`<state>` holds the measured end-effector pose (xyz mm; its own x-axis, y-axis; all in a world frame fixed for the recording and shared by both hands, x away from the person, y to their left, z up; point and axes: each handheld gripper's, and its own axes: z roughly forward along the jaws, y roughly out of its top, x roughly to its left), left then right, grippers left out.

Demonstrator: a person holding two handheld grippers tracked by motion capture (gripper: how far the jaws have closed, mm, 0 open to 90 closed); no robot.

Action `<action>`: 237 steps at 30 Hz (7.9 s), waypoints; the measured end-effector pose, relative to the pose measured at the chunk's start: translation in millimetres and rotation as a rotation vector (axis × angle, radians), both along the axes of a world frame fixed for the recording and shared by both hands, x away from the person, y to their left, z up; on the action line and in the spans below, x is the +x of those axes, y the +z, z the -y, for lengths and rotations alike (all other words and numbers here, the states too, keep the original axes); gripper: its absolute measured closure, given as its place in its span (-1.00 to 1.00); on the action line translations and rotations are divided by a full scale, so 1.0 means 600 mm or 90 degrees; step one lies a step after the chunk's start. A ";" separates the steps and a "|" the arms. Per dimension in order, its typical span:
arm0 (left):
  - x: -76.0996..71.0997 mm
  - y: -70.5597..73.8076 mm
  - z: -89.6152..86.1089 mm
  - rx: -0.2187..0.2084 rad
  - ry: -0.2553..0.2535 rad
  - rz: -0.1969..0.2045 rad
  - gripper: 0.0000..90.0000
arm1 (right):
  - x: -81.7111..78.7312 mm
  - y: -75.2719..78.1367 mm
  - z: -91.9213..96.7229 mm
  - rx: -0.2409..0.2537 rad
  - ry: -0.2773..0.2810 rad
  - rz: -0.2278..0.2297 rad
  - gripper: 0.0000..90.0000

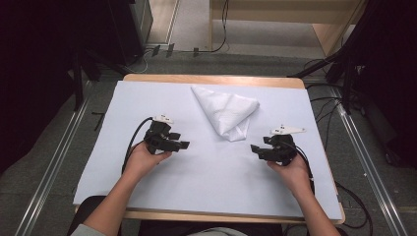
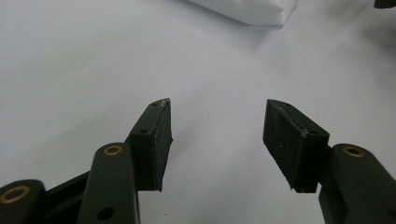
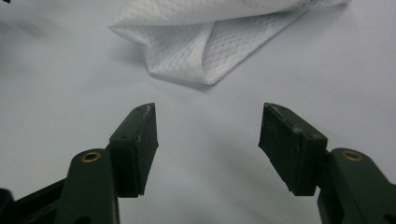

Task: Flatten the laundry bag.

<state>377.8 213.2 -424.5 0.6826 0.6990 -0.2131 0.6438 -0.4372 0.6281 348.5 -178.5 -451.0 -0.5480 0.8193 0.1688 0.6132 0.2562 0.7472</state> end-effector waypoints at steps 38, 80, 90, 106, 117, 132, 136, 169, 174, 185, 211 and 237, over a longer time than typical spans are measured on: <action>0.010 0.004 -0.005 -0.013 0.005 -0.022 -0.12 | -0.001 0.010 0.015 0.008 -0.032 -0.029 -0.06; -0.019 0.013 -0.044 -0.013 0.038 -0.016 -0.08 | 0.147 0.058 -0.055 0.019 -0.038 -0.032 -0.08; -0.030 0.010 -0.055 -0.007 0.048 -0.017 -0.09 | 0.203 0.052 -0.057 0.008 -0.076 -0.026 -0.16; -0.037 0.005 -0.064 -0.003 0.059 -0.022 -0.09 | 0.251 -0.023 -0.080 -0.046 -0.090 -0.073 -0.07; -0.036 0.002 -0.061 0.003 0.056 -0.025 -0.09 | 0.250 -0.025 -0.079 -0.087 -0.086 -0.055 0.29; -0.034 0.003 -0.052 0.000 0.042 -0.026 -0.09 | 0.311 0.017 -0.040 -0.040 -0.136 -0.039 -0.27; -0.031 0.000 -0.051 0.001 0.038 -0.029 -0.09 | 0.329 -0.008 -0.058 -0.057 -0.135 -0.062 -0.20; -0.019 0.001 -0.078 -0.013 0.068 -0.028 -0.08 | 0.257 0.077 -0.129 -0.031 -0.016 -0.020 0.87; -0.017 0.003 -0.087 -0.017 0.078 -0.021 -0.07 | 0.239 0.087 -0.160 -0.019 0.020 -0.003 0.87; -0.015 0.006 -0.101 -0.024 0.086 -0.016 -0.07 | 0.206 0.087 -0.217 -0.003 0.087 -0.016 0.87; -0.018 0.015 -0.115 -0.061 0.094 0.014 -0.07 | 0.179 0.065 -0.312 0.027 0.173 -0.032 0.82; -0.017 0.021 -0.139 -0.064 0.108 0.015 -0.06 | 0.136 0.141 -0.276 0.043 0.187 -0.008 0.39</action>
